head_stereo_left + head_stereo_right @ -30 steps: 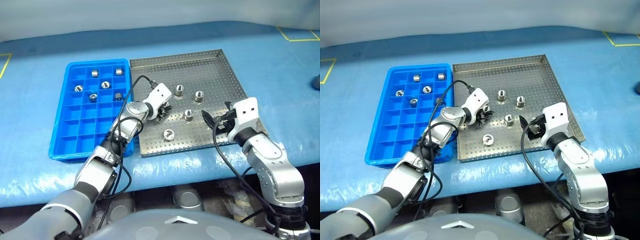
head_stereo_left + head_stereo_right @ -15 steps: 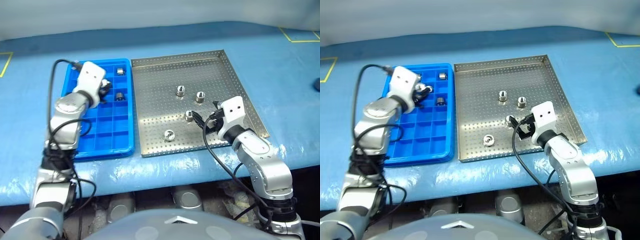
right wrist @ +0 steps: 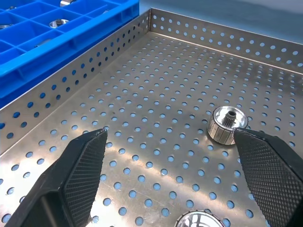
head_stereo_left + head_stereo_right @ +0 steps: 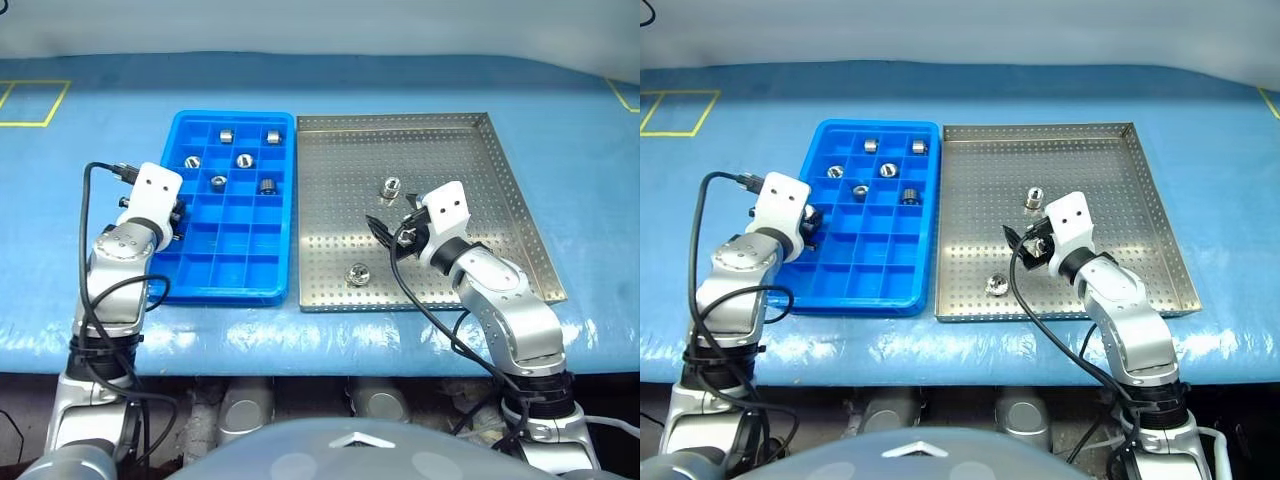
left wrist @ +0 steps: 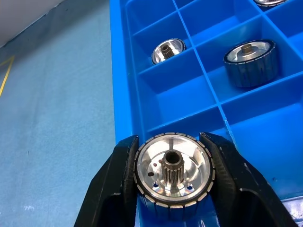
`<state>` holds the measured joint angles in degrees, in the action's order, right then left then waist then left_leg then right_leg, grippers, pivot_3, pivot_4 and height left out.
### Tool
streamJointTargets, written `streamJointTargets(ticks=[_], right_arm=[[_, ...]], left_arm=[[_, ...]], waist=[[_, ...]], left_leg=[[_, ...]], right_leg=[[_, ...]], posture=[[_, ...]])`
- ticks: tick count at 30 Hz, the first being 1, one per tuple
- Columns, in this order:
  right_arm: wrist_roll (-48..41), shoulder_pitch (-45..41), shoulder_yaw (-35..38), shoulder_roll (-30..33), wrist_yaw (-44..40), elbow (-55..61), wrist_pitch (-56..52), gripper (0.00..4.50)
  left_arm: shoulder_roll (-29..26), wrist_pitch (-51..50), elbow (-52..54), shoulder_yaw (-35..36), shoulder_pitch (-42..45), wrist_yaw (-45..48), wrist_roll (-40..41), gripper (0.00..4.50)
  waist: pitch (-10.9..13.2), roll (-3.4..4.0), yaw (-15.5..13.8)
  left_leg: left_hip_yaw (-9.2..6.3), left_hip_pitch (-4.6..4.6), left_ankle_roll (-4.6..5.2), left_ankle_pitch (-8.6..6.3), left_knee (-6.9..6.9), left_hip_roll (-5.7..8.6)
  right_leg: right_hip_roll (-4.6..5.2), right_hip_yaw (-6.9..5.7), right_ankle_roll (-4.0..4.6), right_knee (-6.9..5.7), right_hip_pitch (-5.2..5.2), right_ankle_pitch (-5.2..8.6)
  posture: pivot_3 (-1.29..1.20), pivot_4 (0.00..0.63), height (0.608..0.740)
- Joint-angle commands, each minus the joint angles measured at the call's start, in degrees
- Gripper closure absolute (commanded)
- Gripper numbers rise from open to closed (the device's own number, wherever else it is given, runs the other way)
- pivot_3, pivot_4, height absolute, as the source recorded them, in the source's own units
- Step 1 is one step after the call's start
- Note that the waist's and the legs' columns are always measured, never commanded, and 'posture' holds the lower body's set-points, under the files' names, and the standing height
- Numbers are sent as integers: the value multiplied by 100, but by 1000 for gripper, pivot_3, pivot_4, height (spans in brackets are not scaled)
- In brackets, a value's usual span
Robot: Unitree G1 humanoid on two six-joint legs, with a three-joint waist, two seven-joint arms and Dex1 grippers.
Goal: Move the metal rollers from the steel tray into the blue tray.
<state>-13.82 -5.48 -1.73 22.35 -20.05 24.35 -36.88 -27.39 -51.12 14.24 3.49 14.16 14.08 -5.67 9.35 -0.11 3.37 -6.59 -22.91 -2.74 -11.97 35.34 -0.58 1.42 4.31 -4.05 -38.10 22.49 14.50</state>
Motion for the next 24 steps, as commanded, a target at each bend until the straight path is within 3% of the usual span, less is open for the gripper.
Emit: streamJointTargets(ticks=[1, 6, 12, 19, 24], right_arm=[[21, -106, 30, 16, -43, 77, 101, 0], [-3, 38, -85, 213, -248, 243, -113, 0], [166, 25, 142, 156, 217, -95, -562, 0], [155, 40, 222, 4, 443, -422, -966, 0], [135, 49, 187, -47, 428, -469, -1030, 1549]], left_arm=[[106, 248, -96, 90, 147, -77, 66, 2078], [201, 166, -103, 187, 309, -150, 80, 719], [547, 859, 209, 557, 500, 146, 798, 719], [498, 1342, 432, 449, 467, 476, 1133, 719], [431, 1373, 423, 495, 452, 471, 1157, 692]], waist=[[0, 0, 2], [-1, 1, -27], [-1, 0, -34], [-1, 0, 16], [-1, 0, 23]], left_leg=[[0, 0, 0, 0, 0, -1], [0, 1, -3, 2, 6, 0], [0, -1, -3, 2, 6, 2], [1, -1, -3, 2, 3, 2], [1, 0, -3, 2, 6, 2]], right_leg=[[0, -1, 0, 0, 0, 0], [0, -2, -10, -3, -4, 6], [3, -2, -3, -1, -2, 2], [2, 0, 2, -1, -2, -1], [1, 0, -7, -1, -3, 4]], posture=[[0, 150, 740], [-11, 150, 740], [-21, 150, 740], [-22, 150, 740], [-21, 150, 740]])
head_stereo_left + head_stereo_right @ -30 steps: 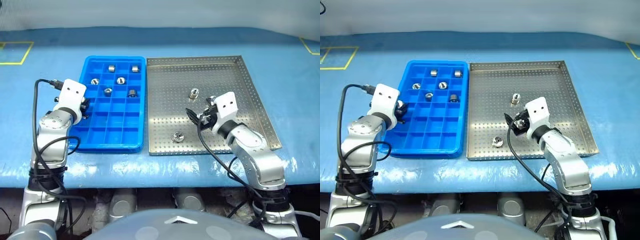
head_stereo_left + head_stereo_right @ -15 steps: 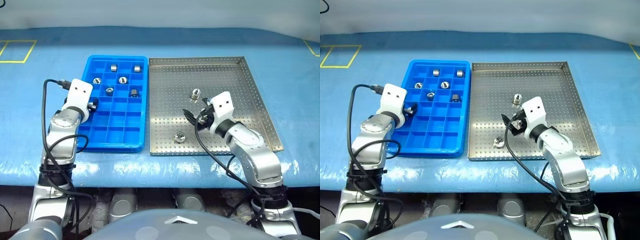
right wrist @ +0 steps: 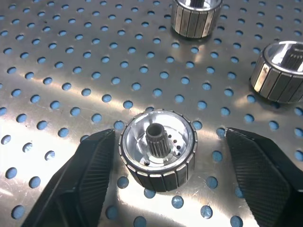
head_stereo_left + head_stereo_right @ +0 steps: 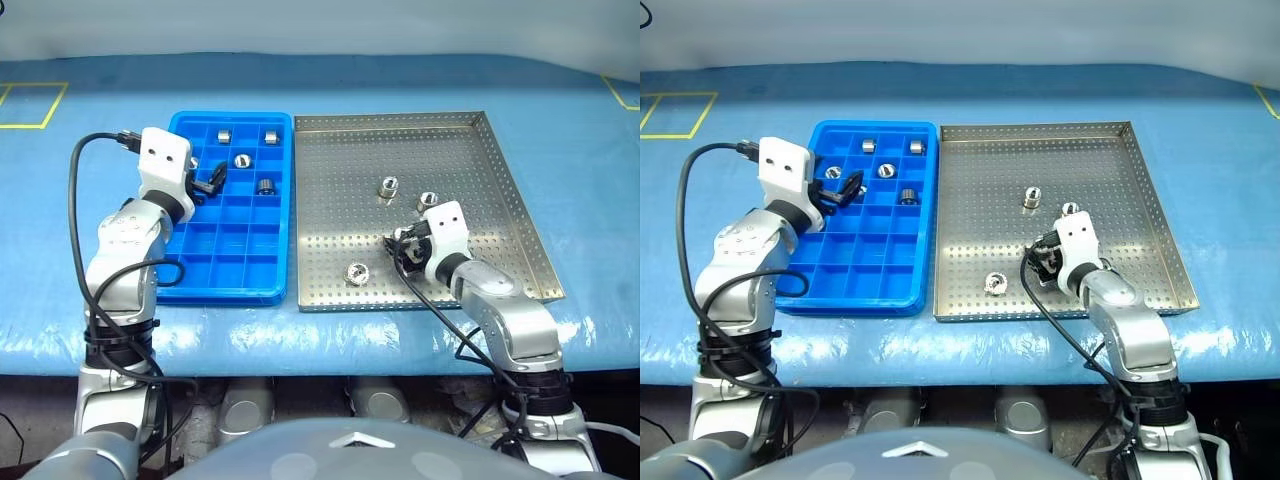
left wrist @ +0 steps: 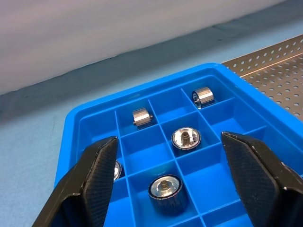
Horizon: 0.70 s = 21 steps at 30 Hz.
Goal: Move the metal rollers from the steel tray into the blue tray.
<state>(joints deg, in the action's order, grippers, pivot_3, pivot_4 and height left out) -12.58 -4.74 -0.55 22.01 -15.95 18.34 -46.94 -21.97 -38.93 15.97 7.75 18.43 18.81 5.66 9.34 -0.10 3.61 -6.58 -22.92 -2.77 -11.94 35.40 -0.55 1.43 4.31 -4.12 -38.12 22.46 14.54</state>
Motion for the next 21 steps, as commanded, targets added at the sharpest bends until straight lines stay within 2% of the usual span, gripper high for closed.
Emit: streamJointTargets(ticks=[1, 4, 9, 13, 16, 21], right_arm=[[17, -28, 55, -16, 16, 142, -11, 1825], [198, -87, -14, 6, 137, 191, 120, 2746], [257, -345, -113, -122, 206, 463, 169, 2746], [71, -1076, -663, -695, 39, 701, 172, 2746], [46, -1669, -1225, -1244, -156, 252, 271, 2746], [340, -2554, -1986, -1705, -552, -970, 848, 2746]], left_arm=[[-128, 163, 237, 77, 25, -6, 25, 692], [-117, 167, 217, 149, 43, -51, 84, 692], [-118, 189, 202, 138, -28, -90, 68, 692], [-430, 221, 229, 301, -187, -200, -151, 692], [-727, 84, 93, 537, -281, -491, -402, 692], [-868, -146, 116, 979, -448, -806, -488, 692]], waist=[[0, 0, -1], [0, 0, -4], [0, 0, 1], [2, -2, 107], [2, -2, 123], [1, -4, 4]], left_leg=[[0, 0, 0, 0, 0, 0], [0, 0, 0, 0, 0, 0], [0, 0, 0, 0, -1, 0], [2, 1, 0, 0, -4, -8], [-2, 8, -4, 3, -11, -22], [-12, 6, -5, 4, -20, -16]], right_leg=[[0, 0, -2, 0, 0, 1], [0, 0, -2, 0, 0, 1], [-1, 0, -2, 0, 1, 1], [-6, 3, -2, -4, 8, 1], [-20, -3, 1, -8, 11, 1], [-13, -14, 31, -4, 8, -9]], posture=[[-19, 150, 740], [-17, 150, 740], [-12, 150, 740], [-7, 150, 740], [8, 150, 740], [52, 150, 740]])
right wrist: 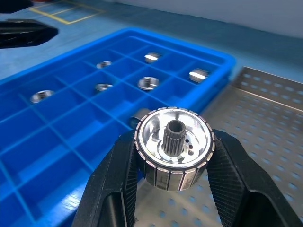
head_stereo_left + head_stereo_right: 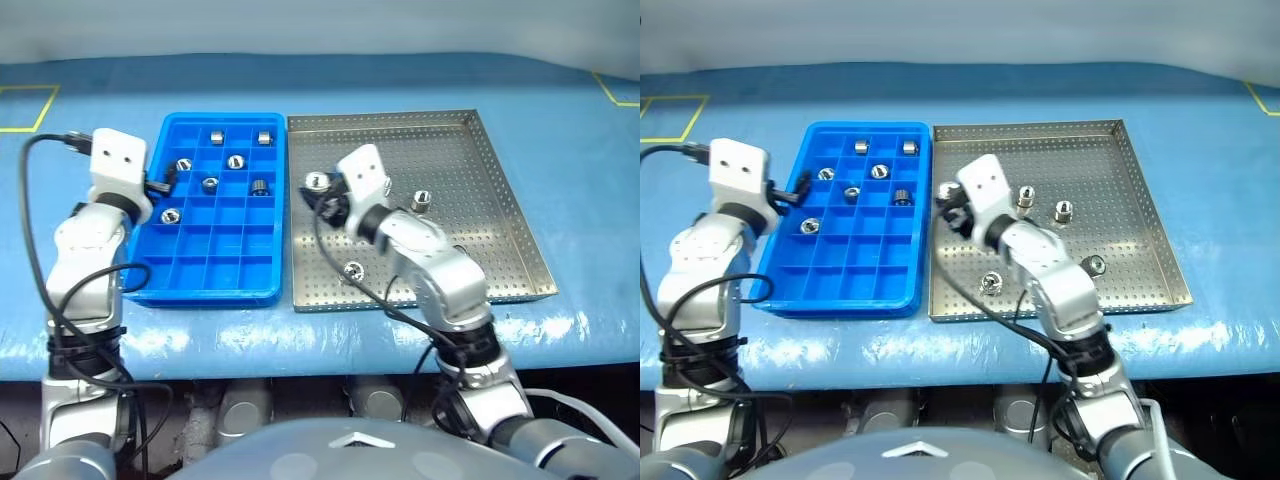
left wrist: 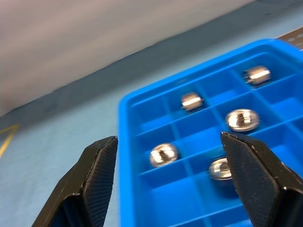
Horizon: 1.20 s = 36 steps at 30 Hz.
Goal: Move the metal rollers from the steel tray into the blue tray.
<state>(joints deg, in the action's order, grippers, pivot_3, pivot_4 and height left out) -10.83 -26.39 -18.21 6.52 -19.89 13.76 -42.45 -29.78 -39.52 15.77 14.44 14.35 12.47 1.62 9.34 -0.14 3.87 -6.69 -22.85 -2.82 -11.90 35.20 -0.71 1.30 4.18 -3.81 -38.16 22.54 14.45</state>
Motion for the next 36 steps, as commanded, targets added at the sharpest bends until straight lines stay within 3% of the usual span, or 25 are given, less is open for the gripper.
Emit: streamJointTargets(ticks=[1, 7, 19, 23, 26, 30, 33, 36], right_arm=[[163, -596, -265, -329, -237, -912, 574, 2746], [358, -1385, -304, -895, -614, -2860, 1505, 2746], [531, -1837, -186, -1351, -1061, -4374, 1947, 2746], [621, -1902, -64, -1366, -932, -4532, 2136, 1455], [598, -1898, 172, -1388, -767, -4417, 2391, 544], [576, -1667, 372, -1207, -590, -3482, 2217, 544], [466, -1233, 515, -910, -513, -1942, 1773, 544], [418, -564, 791, -386, -387, -99, 1119, 544]], left_arm=[[-96, -115, 203, 353, -114, -187, -100, 692], [105, -281, 716, 315, -457, -204, -58, 692], [109, -448, 1162, 303, -767, 84, 136, 692], [89, -482, 1170, 300, -725, 94, 160, 692], [100, -463, 1120, 221, -660, 131, 173, 692], [284, -361, 1051, 79, -435, 290, 408, 692], [662, -277, 1123, -221, -130, 720, 1025, 692], [1009, -304, 1037, -1047, 194, 1428, 1563, 692]], waist=[[0, -3, -56], [-1, -9, -199], [-1, -8, -324], [-1, -8, -326], [-1, -8, -324], [0, -8, -323], [-1, -8, -335], [-2, -9, -328]], left_leg=[[0, -5, -1, 1, 0, 8], [-5, -6, -7, 3, -11, 11], [-16, -3, -20, 11, -18, 9], [-16, 1, -22, 12, -17, 9], [-17, 0, -23, 13, -17, 9], [-17, -1, -23, 13, -18, 9], [-23, -13, -23, 13, -17, 12], [-28, -26, -22, 12, -9, 22]], right_leg=[[8, -2, 2, 1, 2, -2], [14, -11, 6, 5, 5, -4], [10, -20, 10, -3, 8, -2], [10, -21, 9, -3, 6, -2], [10, -22, 9, -3, 6, -2], [10, -21, 9, -3, 7, -2], [13, -24, 10, 1, 7, -2], [22, -27, 8, 9, 7, -3]], posture=[[69, 150, 740], [139, 150, 740], [182, 150, 740], [173, 150, 740], [153, 150, 740], [108, 150, 740], [64, 150, 740], [-4, 150, 740]])
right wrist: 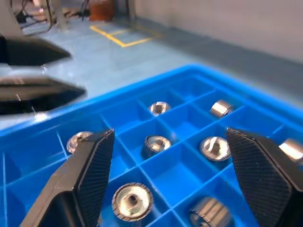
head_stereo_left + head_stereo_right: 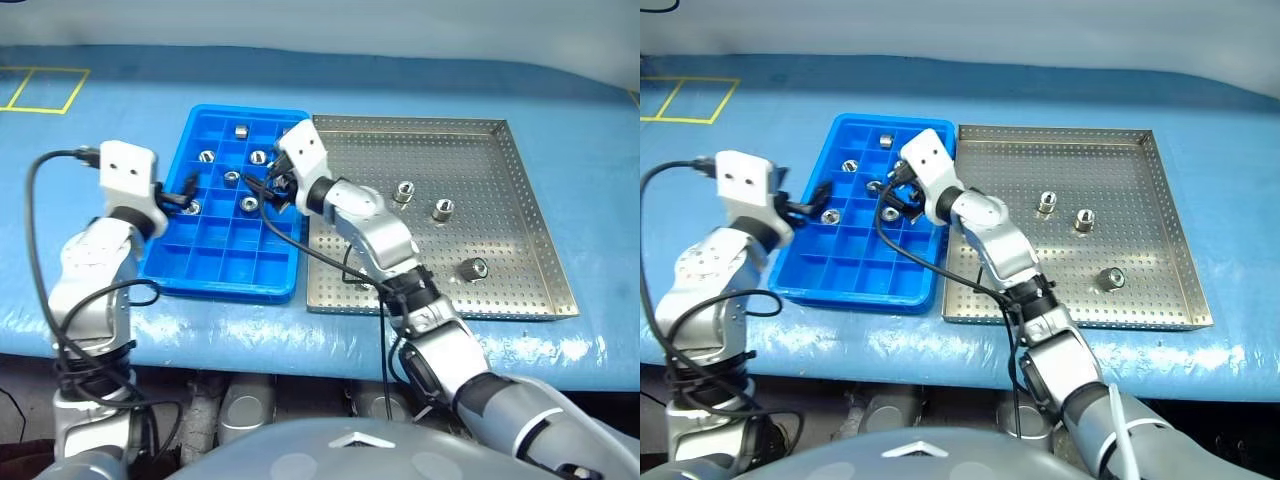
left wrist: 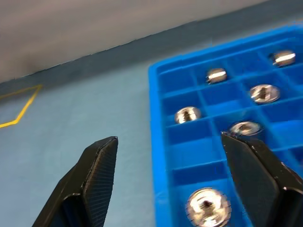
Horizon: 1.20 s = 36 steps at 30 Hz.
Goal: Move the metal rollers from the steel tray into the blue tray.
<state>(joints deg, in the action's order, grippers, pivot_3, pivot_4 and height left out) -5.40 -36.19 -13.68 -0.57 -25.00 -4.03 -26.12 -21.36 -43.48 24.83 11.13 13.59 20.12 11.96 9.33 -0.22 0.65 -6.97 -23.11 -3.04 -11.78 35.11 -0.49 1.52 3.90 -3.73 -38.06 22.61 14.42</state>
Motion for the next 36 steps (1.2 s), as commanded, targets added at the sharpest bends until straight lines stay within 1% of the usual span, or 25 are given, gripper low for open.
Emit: streamJointTargets(ticks=[1, 3, 6, 7, 9, 12, 18, 22, 25, 29, 30, 32, 35, 36], right_arm=[[-108, 662, 502, 495, 237, 2203, -755, 544], [52, 1165, 796, 900, 449, 3074, -1217, 544], [497, 1747, 1071, 1461, 819, 3811, -1646, 544], [537, 1940, 1245, 1558, 924, 4015, -1765, 544], [545, 2168, 1509, 1599, 1117, 4292, -1978, 544], [497, 2320, 1774, 1500, 1328, 4543, -2132, 544], [475, 2434, 1816, 1352, 1562, 4668, -2178, 544], [408, 2473, 1799, 1249, 1623, 4655, -2097, 544], [416, 2441, 1776, 1196, 1689, 4562, -2042, 508], [399, 2414, 1723, 1175, 1719, 4493, -2016, 508], [399, 2400, 1711, 1174, 1723, 4474, -2012, 508], [407, 2352, 1678, 1174, 1731, 4410, -1998, 508], [395, 2292, 1598, 1178, 1715, 4308, -1972, 508], [370, 2281, 1531, 1170, 1679, 4240, -1967, 508]], left_arm=[[214, 62, 72, -1082, 332, 958, 647, 692], [230, 10, -115, -1799, 453, 1435, 741, 692], [193, 30, -473, -2483, 643, 1762, 662, 692], [184, 73, -644, -2719, 734, 1855, 578, 692], [130, 169, -968, -3094, 891, 1932, 348, 692], [21, 342, -1294, -3593, 1088, 2104, 33, 692], [-105, 553, -1756, -4093, 1179, 2240, -450, 692], [-160, 490, -1881, -4170, 1078, 2130, -699, 692], [-105, 483, -1930, -4180, 962, 1982, -825, 1311], [45, 417, -1844, -4090, 901, 1883, -807, 2622], [74, 394, -1817, -4040, 904, 1866, -785, 2801], [95, 415, -1725, -3895, 910, 1904, -676, 2785], [207, 364, -1523, -3491, 901, 1937, -338, 2785], [255, 320, -1431, -3187, 923, 1924, -131, 2785]], waist=[[-2, 0, 5], [-5, 4, 86], [-5, 11, 288], [-5, 13, 355], [-5, 15, 511], [-4, 16, 744], [-5, 17, 1007], [-6, 17, 1100], [-6, 18, 1116], [-7, 20, 1105], [-7, 20, 1102], [-7, 19, 1095], [-7, 19, 1093], [-7, 19, 1087]], left_leg=[[-1, -5, 1, -1, 1, 1], [-3, -9, 4, -2, 4, 4], [6, -9, 7, -4, 3, 1], [10, -7, 7, -4, 2, -2], [18, -1, 8, -4, 2, -11], [31, 16, 10, -4, 2, -21], [42, 22, 15, 0, 12, -21], [44, 20, 16, -1, 11, -18], [44, 21, 16, -1, 10, -19], [44, 23, 17, -1, 11, -19], [44, 22, 16, -1, 11, -19], [44, 22, 16, -1, 12, -18], [44, 21, 16, -1, 12, -17], [44, 20, 16, -1, 11, -18]], right_leg=[[0, -2, 0, 4, -1, 0], [2, -1, 0, 12, -1, 0], [1, 5, -1, 10, 3, 1], [-2, 8, -1, 6, 8, 1], [-10, 13, 6, -6, 11, 8], [-23, 30, -15, -24, 12, 28], [-27, 48, -27, -30, 6, 24], [-26, 55, -30, -26, 7, 22], [-26, 55, -31, -25, 6, 22], [-26, 54, -31, -25, 4, 22], [-26, 54, -31, -25, 4, 23], [-25, 55, -32, -24, 3, 22], [-25, 55, -34, -24, 4, 21], [-26, 55, -33, -24, 5, 21]], posture=[[-16, 150, 740], [-74, 150, 740], [-127, 150, 740], [-147, 150, 740], [-183, 150, 740], [-223, 150, 740], [-265, 150, 740], [-267, 150, 740], [-256, 150, 740], [-245, 150, 740], [-240, 150, 740], [-237, 150, 740], [-218, 150, 740], [-211, 150, 740]])
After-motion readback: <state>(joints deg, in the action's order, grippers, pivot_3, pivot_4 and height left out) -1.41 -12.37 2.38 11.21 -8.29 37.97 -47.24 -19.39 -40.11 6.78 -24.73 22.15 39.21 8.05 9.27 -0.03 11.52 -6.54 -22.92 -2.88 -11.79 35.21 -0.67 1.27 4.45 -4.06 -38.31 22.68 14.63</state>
